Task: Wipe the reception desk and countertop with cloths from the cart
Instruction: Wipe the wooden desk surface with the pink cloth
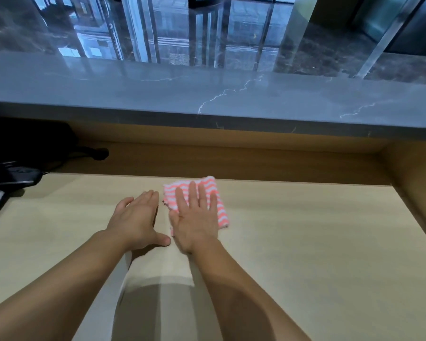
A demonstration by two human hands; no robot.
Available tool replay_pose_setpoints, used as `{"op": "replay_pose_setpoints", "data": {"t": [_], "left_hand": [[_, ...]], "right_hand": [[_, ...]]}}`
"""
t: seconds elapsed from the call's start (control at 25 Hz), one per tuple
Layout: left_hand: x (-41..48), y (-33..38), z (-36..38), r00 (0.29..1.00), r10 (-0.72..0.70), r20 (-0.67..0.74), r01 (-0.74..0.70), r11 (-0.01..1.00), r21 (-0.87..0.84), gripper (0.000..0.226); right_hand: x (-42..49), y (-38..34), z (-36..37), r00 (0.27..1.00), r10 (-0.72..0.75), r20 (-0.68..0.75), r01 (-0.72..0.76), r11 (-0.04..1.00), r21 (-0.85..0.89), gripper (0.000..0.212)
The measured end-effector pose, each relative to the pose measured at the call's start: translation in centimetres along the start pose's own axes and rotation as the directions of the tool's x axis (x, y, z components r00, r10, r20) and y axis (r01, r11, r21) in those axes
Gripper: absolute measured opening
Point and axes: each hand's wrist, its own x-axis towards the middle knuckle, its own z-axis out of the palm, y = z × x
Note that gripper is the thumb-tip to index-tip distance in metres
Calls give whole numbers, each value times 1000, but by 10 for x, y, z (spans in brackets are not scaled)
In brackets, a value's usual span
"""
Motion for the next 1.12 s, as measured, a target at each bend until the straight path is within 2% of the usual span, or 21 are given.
{"op": "replay_pose_setpoints", "data": {"t": [0.12,0.2,0.32,0.48,0.56,0.68,0.76,0.92,1.04,1.12], "left_hand": [[8,3,-4,1000,6,28,-7,999,32,104],[12,8,-7,998,3,63,-7,998,66,98],[16,11,-9,994,-11,106,0,995,103,96],[17,12,-11,992,-19,127,5,994,113,102],[17,13,-12,991,-19,132,2,992,124,104],[18,13,-12,990,-22,138,5,993,122,106],[19,12,-10,990,-21,139,4,992,124,108],[22,10,-7,991,-14,130,-2,993,120,109],[21,9,-7,991,-18,133,3,994,112,110],[21,8,-7,990,-23,138,7,994,112,111]], "right_hand": [[4,15,-6,992,-125,31,126,992,-13,59],[9,49,-12,994,-108,32,108,994,-19,58],[16,120,-22,997,80,-13,-80,997,-22,56],[12,201,-43,939,343,-8,-342,938,-54,51],[14,211,-49,902,431,20,-430,902,-43,52],[26,181,-56,862,506,33,-504,862,-52,46],[37,143,-63,899,434,49,-430,899,-79,40],[70,52,-55,989,131,75,-131,991,-9,42],[79,3,-42,994,-87,60,84,995,46,45],[84,0,-39,985,-153,85,146,986,79,49]]}}
